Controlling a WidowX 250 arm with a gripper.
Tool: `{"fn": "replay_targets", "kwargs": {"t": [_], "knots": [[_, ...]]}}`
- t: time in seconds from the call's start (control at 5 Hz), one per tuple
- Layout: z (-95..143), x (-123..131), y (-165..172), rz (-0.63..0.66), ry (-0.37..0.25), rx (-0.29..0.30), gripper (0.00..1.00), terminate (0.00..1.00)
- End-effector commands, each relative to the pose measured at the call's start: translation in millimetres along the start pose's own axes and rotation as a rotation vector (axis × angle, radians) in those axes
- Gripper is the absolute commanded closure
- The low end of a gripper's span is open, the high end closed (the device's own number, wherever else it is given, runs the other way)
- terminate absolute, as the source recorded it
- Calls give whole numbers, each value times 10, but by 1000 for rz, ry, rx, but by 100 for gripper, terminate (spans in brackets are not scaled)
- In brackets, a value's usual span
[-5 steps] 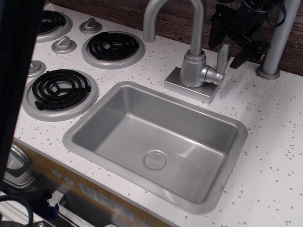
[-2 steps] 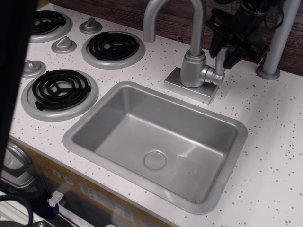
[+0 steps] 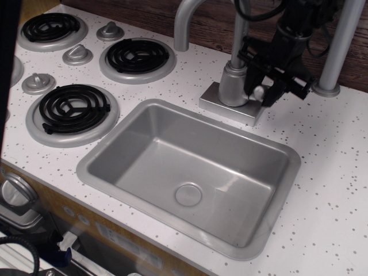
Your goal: Lever vertical to front
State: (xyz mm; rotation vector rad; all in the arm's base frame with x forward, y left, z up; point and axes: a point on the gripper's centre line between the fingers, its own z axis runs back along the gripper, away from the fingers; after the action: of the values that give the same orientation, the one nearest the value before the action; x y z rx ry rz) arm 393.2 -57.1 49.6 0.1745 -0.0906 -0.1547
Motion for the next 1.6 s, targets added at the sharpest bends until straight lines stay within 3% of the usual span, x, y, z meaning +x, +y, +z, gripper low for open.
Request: {"fn": "replay_targets", "kwargs": {"t": [0.0,0.4,0.6,1.0,1.4], "knots": [[-25,50,116,22,-68,-54,100,0],[-102,31,103,31,-82,-84,100,0],[-42,11,95,28,-78,-74,0,0],[281,-124,53,85,-53,-14,0,0],[428,-329,16,152,-58,17,0,0]]}}
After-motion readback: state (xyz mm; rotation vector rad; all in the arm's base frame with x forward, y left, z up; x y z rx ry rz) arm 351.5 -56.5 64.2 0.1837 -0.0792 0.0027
